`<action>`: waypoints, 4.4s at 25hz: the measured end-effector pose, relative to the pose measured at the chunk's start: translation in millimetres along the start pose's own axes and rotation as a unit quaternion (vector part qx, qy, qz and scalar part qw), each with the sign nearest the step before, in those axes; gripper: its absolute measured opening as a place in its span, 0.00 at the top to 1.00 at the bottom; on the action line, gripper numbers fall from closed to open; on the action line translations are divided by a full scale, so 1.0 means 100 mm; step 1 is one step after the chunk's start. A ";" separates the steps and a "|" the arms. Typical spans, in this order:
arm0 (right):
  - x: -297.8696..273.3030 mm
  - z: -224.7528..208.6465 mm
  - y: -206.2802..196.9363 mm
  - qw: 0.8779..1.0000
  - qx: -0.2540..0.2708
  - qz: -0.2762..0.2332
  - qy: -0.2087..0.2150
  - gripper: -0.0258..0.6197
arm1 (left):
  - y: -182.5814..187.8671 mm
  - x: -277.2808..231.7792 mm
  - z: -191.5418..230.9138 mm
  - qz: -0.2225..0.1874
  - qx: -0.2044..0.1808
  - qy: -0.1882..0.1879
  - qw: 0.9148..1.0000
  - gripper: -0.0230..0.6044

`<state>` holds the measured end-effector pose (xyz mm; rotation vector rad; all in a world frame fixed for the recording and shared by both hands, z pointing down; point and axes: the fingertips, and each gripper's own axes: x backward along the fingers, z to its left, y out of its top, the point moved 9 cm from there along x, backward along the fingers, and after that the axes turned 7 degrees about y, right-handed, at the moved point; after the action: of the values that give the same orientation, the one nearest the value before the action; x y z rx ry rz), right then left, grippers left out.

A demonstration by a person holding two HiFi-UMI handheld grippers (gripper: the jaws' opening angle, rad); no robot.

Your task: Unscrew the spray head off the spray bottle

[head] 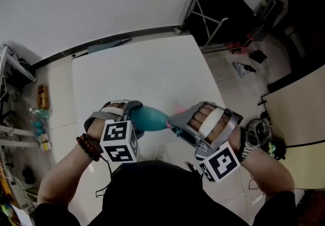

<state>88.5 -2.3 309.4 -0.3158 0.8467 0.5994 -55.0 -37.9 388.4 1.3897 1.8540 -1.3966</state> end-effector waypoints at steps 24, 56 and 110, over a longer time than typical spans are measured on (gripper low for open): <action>0.11 -0.04 -0.13 0.987 -0.143 -0.065 0.035 0.58 | 0.01 -0.06 -0.02 -0.024 0.005 0.055 0.998 0.32; 0.08 -0.36 -0.52 0.821 -0.541 -0.150 0.110 0.56 | -0.02 0.00 0.18 0.038 -0.065 0.250 0.965 0.32; -0.38 0.14 -0.85 -0.003 -0.843 -0.510 0.170 0.63 | 0.01 0.15 0.38 0.011 -0.179 0.475 0.861 0.32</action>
<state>129.3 -76.5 350.0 2.9671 0.5241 0.3743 -68.9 -65.2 360.9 2.0594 2.4563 -0.2356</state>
